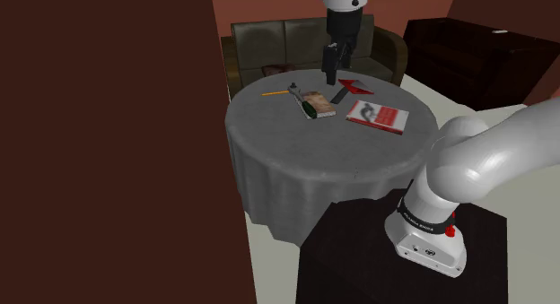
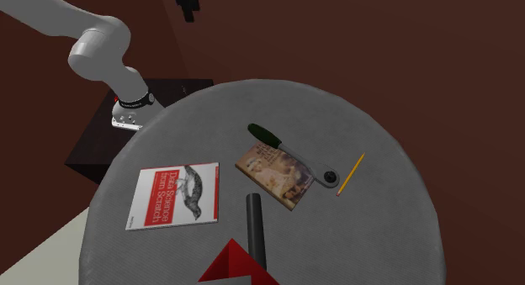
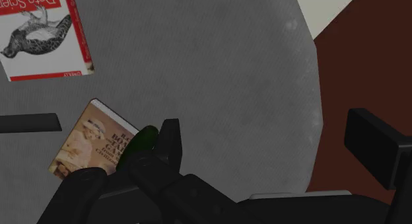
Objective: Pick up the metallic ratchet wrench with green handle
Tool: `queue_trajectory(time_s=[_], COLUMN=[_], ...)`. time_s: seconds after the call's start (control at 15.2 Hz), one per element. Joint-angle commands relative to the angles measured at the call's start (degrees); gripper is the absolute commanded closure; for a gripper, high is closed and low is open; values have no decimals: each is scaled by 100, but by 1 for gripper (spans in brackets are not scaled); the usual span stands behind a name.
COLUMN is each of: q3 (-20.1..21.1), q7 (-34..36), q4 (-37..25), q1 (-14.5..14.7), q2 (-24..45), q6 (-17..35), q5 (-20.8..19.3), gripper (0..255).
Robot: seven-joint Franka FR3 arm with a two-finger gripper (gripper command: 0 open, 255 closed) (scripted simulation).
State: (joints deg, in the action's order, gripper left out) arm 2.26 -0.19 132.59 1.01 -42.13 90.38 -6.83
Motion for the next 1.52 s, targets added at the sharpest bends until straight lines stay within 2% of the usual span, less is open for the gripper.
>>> queue_trajectory(time_s=[0.0,0.73,1.45], q3=[0,-498,-1015], q7=[0,520,805], q4=[0,-460,-1615], q1=[0,-528,-951], q2=[0,1972,4101], q6=[0,1519,2489], q5=[0,-30,307], gripper=[0,0,0])
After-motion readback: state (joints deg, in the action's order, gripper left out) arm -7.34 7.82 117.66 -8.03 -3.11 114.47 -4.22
